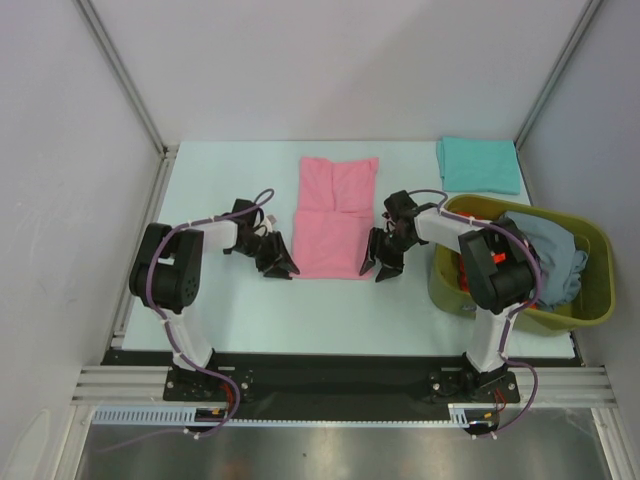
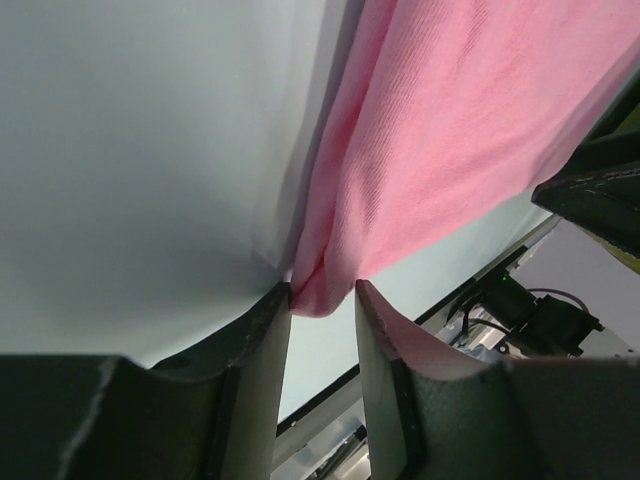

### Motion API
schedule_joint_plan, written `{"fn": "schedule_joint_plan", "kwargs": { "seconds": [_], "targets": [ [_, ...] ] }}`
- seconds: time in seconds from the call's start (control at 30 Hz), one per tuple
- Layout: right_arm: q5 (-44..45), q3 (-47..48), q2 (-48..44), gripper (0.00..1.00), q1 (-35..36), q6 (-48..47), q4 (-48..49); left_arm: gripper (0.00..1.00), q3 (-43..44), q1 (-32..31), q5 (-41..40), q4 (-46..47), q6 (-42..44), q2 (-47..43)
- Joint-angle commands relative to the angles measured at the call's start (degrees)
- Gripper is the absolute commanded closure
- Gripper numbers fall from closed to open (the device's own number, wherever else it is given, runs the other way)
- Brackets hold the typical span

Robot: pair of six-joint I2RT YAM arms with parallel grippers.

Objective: Fold and stack the t-shirts
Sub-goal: Fold the tshirt

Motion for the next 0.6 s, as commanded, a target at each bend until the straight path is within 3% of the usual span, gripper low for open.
{"fn": "schedule_joint_plan", "kwargs": {
  "seconds": [0.0,0.27,0.57],
  "targets": [
    [3.5,1.95,-0.21,0.44,0.53,1.02,-1.71,0.61,-2.5,0.1,-6.67,2.16,0.83,2.31],
    [2.54,1.34,1.55,0.48,-0.7,3.83,1.45,0.73,-1.8,0.28,-6.5,2.43,1.36,3.1],
    [0.69,-1.65,2.52,0.59,-1.32,6.55,5.23,0.78,-1.18,0.54,-6.41,2.08,2.32,3.37]
  ]
}}
